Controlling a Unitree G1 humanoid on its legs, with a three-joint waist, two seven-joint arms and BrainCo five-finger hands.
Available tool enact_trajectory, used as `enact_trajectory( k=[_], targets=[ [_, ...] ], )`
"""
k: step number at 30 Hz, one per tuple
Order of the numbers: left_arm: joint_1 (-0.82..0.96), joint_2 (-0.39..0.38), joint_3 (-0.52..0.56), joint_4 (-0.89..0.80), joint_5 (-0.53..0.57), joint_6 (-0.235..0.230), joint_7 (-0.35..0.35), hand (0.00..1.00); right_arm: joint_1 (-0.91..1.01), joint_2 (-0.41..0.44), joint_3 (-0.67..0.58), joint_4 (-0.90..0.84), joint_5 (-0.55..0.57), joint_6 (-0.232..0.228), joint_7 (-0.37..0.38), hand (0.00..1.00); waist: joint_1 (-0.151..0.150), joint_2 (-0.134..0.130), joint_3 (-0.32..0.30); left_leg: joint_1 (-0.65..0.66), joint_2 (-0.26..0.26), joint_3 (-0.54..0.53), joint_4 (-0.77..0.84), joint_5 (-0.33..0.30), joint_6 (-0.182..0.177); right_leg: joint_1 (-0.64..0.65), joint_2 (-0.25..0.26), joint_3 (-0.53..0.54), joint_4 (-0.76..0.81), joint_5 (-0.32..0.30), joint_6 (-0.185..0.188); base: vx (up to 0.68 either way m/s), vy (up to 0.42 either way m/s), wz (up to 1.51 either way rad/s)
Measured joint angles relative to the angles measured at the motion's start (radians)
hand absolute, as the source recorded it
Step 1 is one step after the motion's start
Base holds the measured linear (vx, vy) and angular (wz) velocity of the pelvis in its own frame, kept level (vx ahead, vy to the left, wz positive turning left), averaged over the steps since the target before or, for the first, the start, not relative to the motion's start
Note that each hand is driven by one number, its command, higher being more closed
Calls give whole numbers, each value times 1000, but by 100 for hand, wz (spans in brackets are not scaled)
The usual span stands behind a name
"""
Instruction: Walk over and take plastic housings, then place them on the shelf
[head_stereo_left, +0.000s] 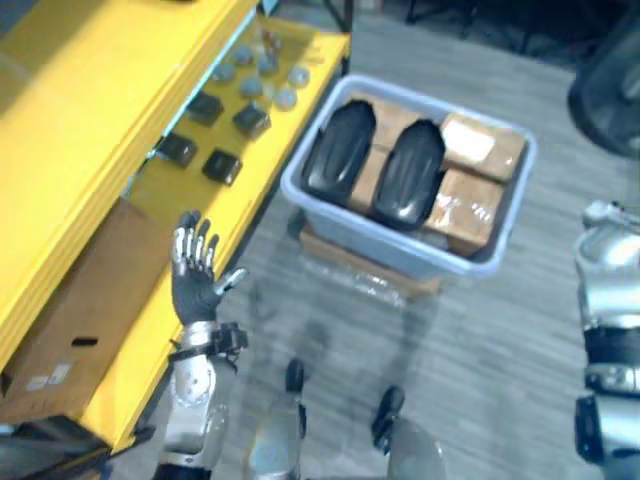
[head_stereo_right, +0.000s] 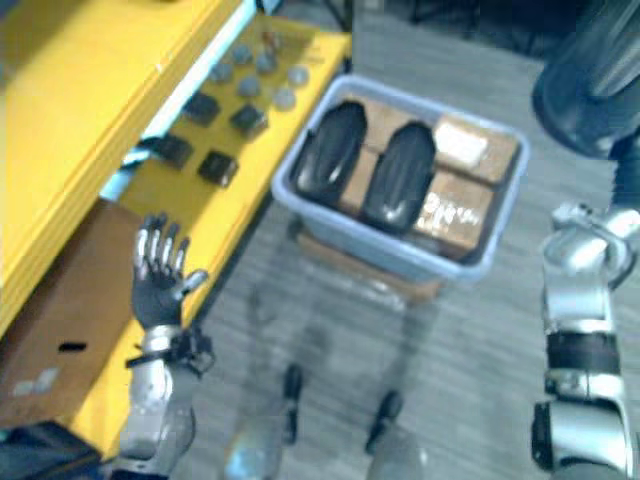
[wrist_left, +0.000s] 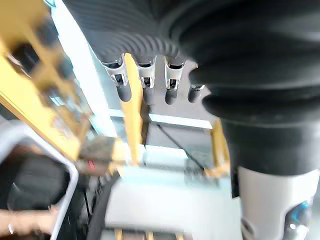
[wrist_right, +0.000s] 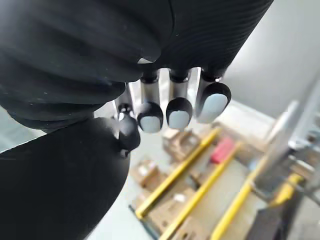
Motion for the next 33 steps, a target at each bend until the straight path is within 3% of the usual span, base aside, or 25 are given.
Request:
enact_trajectory(
  k=[3, 6, 9, 12, 14, 17, 22, 28, 33],
  targets=[
    [-67, 34, -19, -26, 34, 69, -67, 0, 6, 1, 5, -4, -72, 0, 60, 100, -9, -6, -12, 29, -4, 19, -21, -2, 3, 26, 6, 9, -41, 28, 3, -16, 24, -18],
    [-153, 100, -48, -30, 69, 172, -122, 0, 10, 1, 60, -4, -145, 4, 138, 100, -22, -8, -52, 63, -4, 54, -44, -2, 8, 41, 9, 44, -72, 48, 1, -53, 38, -36],
    [-243, 119, -62, 13, 0, 291, -186, 0, 23, 1, 125, -3, -198, -11, 205, 100, -41, -7, -101, 107, -5, 84, -86, 11, 10, 59, 12, 71, -98, 65, 1, 0, 5, -26],
    [-298, 120, -83, 83, -113, 374, -236, 0, 23, 1, 146, -2, -243, -38, 245, 100, -54, -11, -120, 141, -3, 96, -108, 15, 6, 76, 17, 86, -102, 66, 0, -12, -5, -15],
    [-317, 120, -103, 125, -212, 449, -278, 0, 23, 1, 164, -1, -267, -80, 263, 100, -65, -19, -137, 157, -2, 103, -131, 30, 5, 77, 21, 93, -104, 68, -3, 0, -14, -8],
    [-328, 121, -132, 180, -311, 520, -295, 0, 22, 1, 201, -1, -308, -129, 293, 100, -63, -31, -146, 187, 1, 122, -146, 33, 4, 93, 27, 111, -115, 73, -7, -5, -11, -16],
    [-335, 117, -137, 252, -455, 592, -295, 0, 23, 3, 275, 0, -366, -178, 337, 100, -74, -37, -157, 210, 0, 125, -161, 37, 4, 109, 27, 113, -116, 74, -8, -16, 0, -2],
    [-336, 109, -174, 338, -540, 688, -285, 0, 23, 25, 330, 1, -413, -215, 384, 100, -75, -41, -172, 236, -1, 130, -207, 61, 4, 111, 31, 117, -120, 77, -11, -18, 1, -2],
    [-336, 102, -182, 392, -535, 706, -277, 0, 39, 37, 375, 1, -438, -245, 405, 100, -74, -44, -174, 240, 1, 131, -211, 68, 1, 115, 37, 118, -125, 80, -13, 0, 0, 0]
  ],
)
